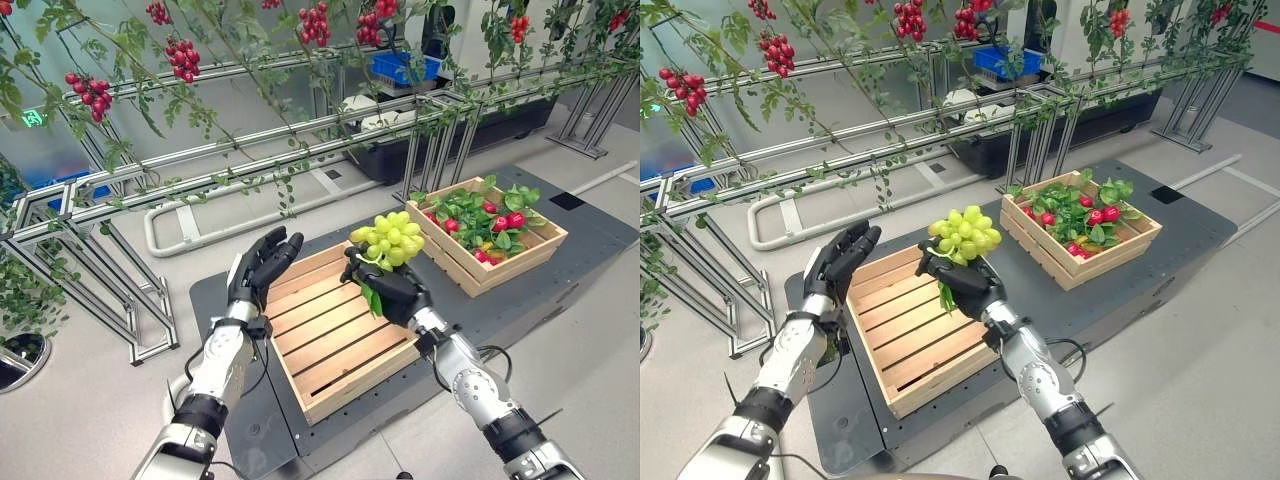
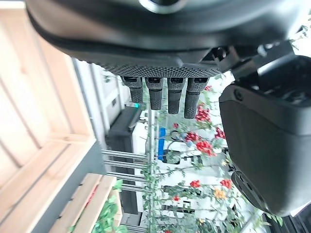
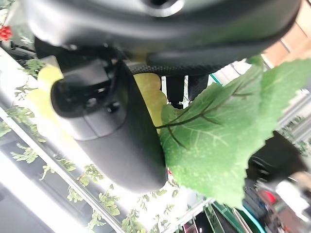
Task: Pick up the fruits from the basket on one side to the basket on the other side
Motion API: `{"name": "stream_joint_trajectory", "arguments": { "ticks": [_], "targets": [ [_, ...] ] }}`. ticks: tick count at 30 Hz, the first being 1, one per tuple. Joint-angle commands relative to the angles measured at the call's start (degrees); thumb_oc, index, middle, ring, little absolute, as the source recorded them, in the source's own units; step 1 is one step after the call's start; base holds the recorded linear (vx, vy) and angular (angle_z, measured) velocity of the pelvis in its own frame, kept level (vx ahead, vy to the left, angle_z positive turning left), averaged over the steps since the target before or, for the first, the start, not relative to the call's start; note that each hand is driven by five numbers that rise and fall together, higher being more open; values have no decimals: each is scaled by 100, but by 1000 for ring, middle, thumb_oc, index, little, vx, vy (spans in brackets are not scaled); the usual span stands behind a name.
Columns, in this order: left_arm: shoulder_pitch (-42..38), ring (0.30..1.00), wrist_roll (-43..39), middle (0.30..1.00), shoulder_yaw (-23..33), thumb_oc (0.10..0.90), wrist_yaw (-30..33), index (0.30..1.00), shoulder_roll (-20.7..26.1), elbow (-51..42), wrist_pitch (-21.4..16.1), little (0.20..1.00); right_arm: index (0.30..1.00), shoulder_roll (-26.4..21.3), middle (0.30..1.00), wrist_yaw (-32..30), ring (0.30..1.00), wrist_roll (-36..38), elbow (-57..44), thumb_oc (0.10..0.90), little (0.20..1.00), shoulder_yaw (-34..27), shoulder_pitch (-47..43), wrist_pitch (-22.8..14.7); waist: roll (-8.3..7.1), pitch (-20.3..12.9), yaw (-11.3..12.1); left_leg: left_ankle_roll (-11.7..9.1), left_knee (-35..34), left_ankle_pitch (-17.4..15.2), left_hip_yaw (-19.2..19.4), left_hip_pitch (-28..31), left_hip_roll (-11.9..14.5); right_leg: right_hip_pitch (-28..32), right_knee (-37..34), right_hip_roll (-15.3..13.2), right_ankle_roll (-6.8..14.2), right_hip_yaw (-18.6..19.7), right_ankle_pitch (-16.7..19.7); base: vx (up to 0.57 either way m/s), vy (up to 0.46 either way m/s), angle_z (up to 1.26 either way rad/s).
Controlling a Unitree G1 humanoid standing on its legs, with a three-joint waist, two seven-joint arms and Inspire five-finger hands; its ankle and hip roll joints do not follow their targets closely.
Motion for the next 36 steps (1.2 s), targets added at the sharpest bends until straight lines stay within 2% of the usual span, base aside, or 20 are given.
{"name": "stream_joint_trajectory", "arguments": {
  "ticks": [1,5,6,8,9,10,11,12,13,14,15,17,18,21,26,30,32,33,36],
  "targets": [
    [-159,900,242,900,170,800,-209,900,78,-686,-395,900,300,156,300,232,300,-441,-972,400,300,-838,-152,-555,-278,-145,-167,173,12,-459,9,-58,-125,362,15,-243,89,-59,-554,40,-55,-10],
    [414,900,56,900,317,800,-407,900,73,-1091,-253,900,300,-130,300,285,300,-586,-1168,400,300,-1191,320,-506,-345,-96,-245,190,12,-453,180,43,-96,365,15,-163,48,97,-540,40,-65,-10],
    [593,900,-52,900,369,800,-553,900,87,-1156,-260,900,300,-230,300,328,300,-621,-1209,400,300,-1351,425,-544,-403,-43,-297,168,207,-500,200,24,-78,358,15,-91,-16,293,-529,13,-88,-12],
    [761,900,-48,900,407,800,-600,900,115,-1246,-314,900,300,-344,300,387,300,-611,-1262,400,300,-1496,479,-524,-492,48,-277,129,898,-611,82,-220,-53,339,15,-62,-92,444,-473,-44,-51,-13],
    [947,900,13,900,458,800,-536,900,136,-1317,-404,900,300,-541,300,500,300,-519,-1327,400,300,-1617,488,-449,-568,199,-159,144,1683,-642,-589,-633,-187,300,15,-31,-167,769,-379,-68,-7,-16],
    [953,900,17,900,460,800,-531,900,137,-1319,-408,900,300,-548,300,501,300,-517,-1327,400,300,-1622,486,-451,-572,193,-156,148,1714,-642,-623,-669,-198,283,15,-32,-169,783,-371,-163,147,-45],
    [1201,900,82,900,589,800,-191,900,88,-1310,-643,900,300,-736,300,720,300,-330,-1284,400,300,-1500,242,-255,-529,330,123,391,1341,-822,-2208,-774,-838,181,39,70,-150,1465,-238,-132,175,-55],
    [1237,900,94,900,612,800,-181,900,84,-1314,-675,900,300,-761,300,701,300,-341,-1274,400,300,-1468,182,-271,-523,338,170,420,1241,-797,-2434,-773,-924,144,51,90,-143,1574,-214,-225,312,-154],
    [1289,900,82,900,730,800,-180,900,127,-1411,-632,900,300,-812,300,480,300,-514,-1076,400,300,-1292,-254,-336,-432,379,317,496,986,-686,-2617,-781,-1068,52,101,144,-138,1708,-236,-172,261,-223],
    [1224,900,145,900,724,800,-190,900,162,-1434,-531,900,300,-800,300,240,300,-614,-980,400,300,-1274,-401,-340,-406,363,310,512,928,-671,-2400,-785,-1008,-39,157,118,-99,1661,-241,-163,267,-234],
    [1205,900,191,900,716,800,-184,900,173,-1441,-506,900,300,-794,300,157,300,-633,-960,400,300,-1272,-430,-342,-398,356,303,514,890,-663,-2339,-773,-983,-59,174,113,-88,1644,-248,-97,190,-171],
    [1134,900,300,900,624,800,-3,900,245,-1446,-556,900,300,-804,300,13,300,-582,-1043,400,300,-1259,-450,-333,-346,339,271,559,613,-600,-2408,-689,-1026,-219,165,85,1,1637,-157,-141,175,-111],
    [972,900,523,900,581,800,306,900,305,-1286,-569,900,300,-856,300,27,300,-516,-1058,400,300,-1253,-473,-370,-336,322,211,585,456,-571,-2396,-677,-1036,-353,101,83,43,1699,-79,-209,200,-82],
    [770,900,793,900,519,800,741,900,434,-1032,-448,900,300,-861,300,6,300,-601,-1065,400,300,-1269,-447,-343,-315,273,112,638,391,-653,-2243,-625,-1035,-516,118,75,126,1783,-39,-112,130,-49],
    [565,900,883,900,514,800,1034,900,527,-955,-179,900,300,-997,300,-41,300,-637,-1096,400,300,-1370,-448,-253,-340,205,8,691,445,-805,-1978,-582,-1024,-545,129,49,163,1822,-60,-60,90,-11],
    [307,900,911,900,344,800,1268,900,497,-842,27,900,300,-1142,300,-165,300,-720,-1148,400,300,-1427,-509,-145,-360,265,-173,767,563,-1011,-1680,-519,-1026,-715,159,-33,296,1933,45,-88,159,-18],
    [219,900,962,900,264,800,1326,900,476,-859,81,900,300,-1154,300,-166,300,-735,-1159,400,300,-1469,-484,-130,-361,303,-227,797,561,-1025,-1645,-523,-1048,-813,157,-61,353,2009,150,-96,160,-38],
    [142,900,1046,900,183,800,1364,900,456,-883,150,900,300,-1155,300,-142,300,-695,-1161,400,300,-1521,-439,-109,-384,349,-258,804,526,-999,-1591,-550,-1096,-930,107,-135,403,2002,363,-106,147,-43],
    [155,900,1109,900,62,800,1386,900,415,-932,250,900,300,-1149,300,-155,300,-603,-1152,400,300,-1619,-362,-72,-359,417,-276,770,400,-974,-1463,-475,-1121,-992,15,-195,459,1712,567,-84,126,-48]
  ]
}}
